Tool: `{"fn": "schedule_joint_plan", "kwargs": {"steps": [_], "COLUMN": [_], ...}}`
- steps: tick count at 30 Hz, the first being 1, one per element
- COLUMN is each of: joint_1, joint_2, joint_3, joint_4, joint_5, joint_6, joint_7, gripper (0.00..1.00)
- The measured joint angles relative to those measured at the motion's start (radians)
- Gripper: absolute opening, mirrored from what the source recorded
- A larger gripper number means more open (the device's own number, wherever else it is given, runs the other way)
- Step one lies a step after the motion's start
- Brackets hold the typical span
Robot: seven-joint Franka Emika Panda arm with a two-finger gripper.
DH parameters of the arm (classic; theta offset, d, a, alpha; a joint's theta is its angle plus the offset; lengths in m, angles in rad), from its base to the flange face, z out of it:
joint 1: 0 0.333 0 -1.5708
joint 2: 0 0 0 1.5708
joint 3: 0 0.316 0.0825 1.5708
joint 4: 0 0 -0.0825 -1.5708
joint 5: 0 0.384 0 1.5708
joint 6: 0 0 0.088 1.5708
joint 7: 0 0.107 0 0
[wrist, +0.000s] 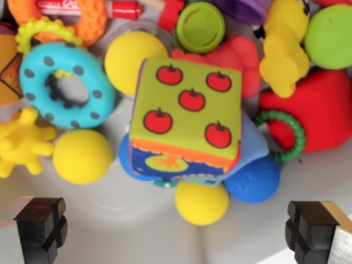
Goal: Pick an object from the bin
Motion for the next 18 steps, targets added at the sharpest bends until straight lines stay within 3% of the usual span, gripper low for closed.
{"fn": "schedule_joint_plan", "kwargs": {"steps": [5, 18], "joint_1": [0.003, 0.003], "joint_2": [0.027, 0.162], "joint_3": [0.003, 0.003], "joint_4": [-0.020, -0.048], "joint_5": [0.000, -0.004], "joint_6": [0.052, 0.210], "joint_7": [0.013, 0.020], "gripper": [1.00, 1.00]}}
